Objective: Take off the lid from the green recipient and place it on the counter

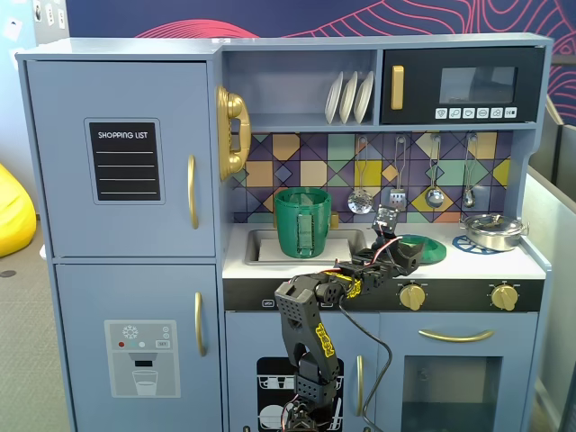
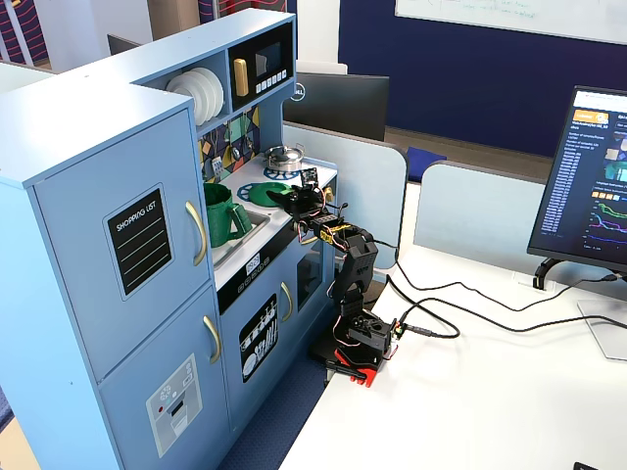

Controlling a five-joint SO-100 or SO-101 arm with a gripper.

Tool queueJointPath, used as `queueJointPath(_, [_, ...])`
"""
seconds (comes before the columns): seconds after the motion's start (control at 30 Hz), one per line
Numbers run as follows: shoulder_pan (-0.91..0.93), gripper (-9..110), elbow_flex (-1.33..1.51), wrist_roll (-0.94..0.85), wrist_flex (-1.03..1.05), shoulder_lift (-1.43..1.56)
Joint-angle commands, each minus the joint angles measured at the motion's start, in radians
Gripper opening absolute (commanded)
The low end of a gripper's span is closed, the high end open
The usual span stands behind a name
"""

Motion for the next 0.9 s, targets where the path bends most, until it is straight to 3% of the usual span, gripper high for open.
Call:
queueJointPath(0.0, [0.014,33,-0.031,0.005,0.038,0.086])
queueJointPath(0.07, [0.014,33,-0.028,-0.002,0.092,0.158])
queueJointPath(0.37, [-0.041,31,0.014,0.006,0.865,0.658])
queueJointPath(0.47, [-0.078,28,0.121,-0.069,1.058,0.807])
queueJointPath(0.73, [-0.299,11,0.278,-0.097,1.474,0.943])
queueJointPath(0.87, [-0.433,0,0.377,-0.026,1.572,0.999])
